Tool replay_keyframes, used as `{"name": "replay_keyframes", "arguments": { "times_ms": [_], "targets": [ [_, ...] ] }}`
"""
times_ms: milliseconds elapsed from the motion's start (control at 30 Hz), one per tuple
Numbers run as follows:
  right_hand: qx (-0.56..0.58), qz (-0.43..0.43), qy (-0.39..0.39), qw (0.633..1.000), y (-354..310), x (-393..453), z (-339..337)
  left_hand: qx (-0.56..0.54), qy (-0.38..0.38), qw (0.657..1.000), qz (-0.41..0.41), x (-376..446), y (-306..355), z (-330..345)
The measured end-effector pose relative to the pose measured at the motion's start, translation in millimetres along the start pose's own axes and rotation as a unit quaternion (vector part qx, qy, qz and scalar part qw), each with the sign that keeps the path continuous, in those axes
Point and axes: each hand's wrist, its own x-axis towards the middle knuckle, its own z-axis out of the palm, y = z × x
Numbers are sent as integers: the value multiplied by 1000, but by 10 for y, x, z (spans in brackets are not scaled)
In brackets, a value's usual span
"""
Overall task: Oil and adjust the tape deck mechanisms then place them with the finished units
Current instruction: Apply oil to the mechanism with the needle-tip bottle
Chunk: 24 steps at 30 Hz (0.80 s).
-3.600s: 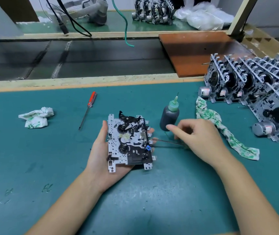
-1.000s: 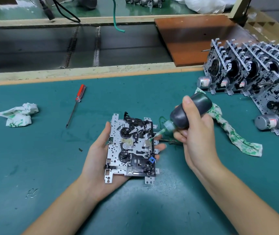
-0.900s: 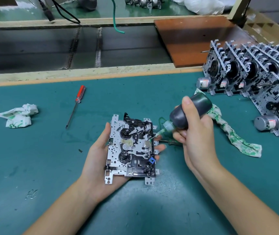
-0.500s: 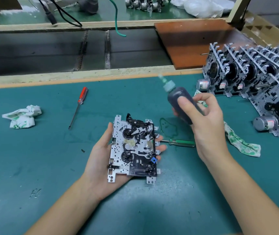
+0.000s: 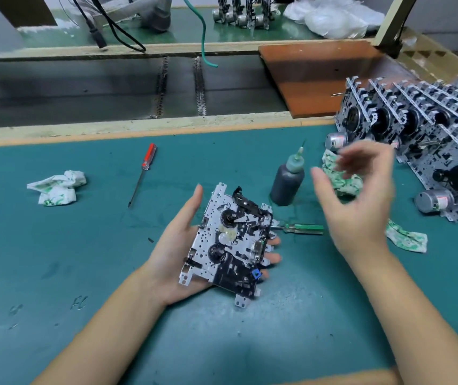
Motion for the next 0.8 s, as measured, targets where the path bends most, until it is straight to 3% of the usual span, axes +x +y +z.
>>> {"name": "replay_keyframes", "arguments": {
  "times_ms": [33, 100, 200, 367, 533, 567, 600, 633, 667, 700, 733, 800],
  "targets": [
    [-45, -81, -26, 995, -45, -5, -65, 16, 4, 1000, -15, -32, 37, -18],
    [-131, -173, -167, 962, -124, -77, -139, 48, 28, 998, -40, -95, 112, -49],
    [-237, -199, -366, 878, -172, -298, -168, 102, 80, 989, -72, -146, 167, -54],
    [-269, -225, -357, 866, -150, -378, -207, 214, 84, 966, -120, -123, 260, 61],
    [-277, -227, -317, 878, -149, -496, -254, 417, 209, 879, -97, -104, 404, 186],
    [-272, -219, -303, 887, -148, -525, -267, 464, 243, 849, -72, -130, 404, 220],
    [-267, -213, -290, 894, -142, -546, -275, 537, 303, 786, -47, -182, 369, 244],
    [-264, -208, -279, 900, -134, -564, -277, 633, 374, 677, -26, -247, 314, 263],
    [-264, -206, -274, 902, -124, -581, -275, 742, 431, 514, -2, -351, 212, 282],
    [-268, -205, -274, 901, -112, -597, -268, 805, 455, 381, 12, -452, 84, 306],
    [-274, -203, -278, 898, -102, -613, -259, 824, 461, 330, 18, -518, -43, 332],
    [-281, -197, -289, 894, -96, -635, -239, 844, 427, 324, -1, -586, -293, 398]
  ]
}}
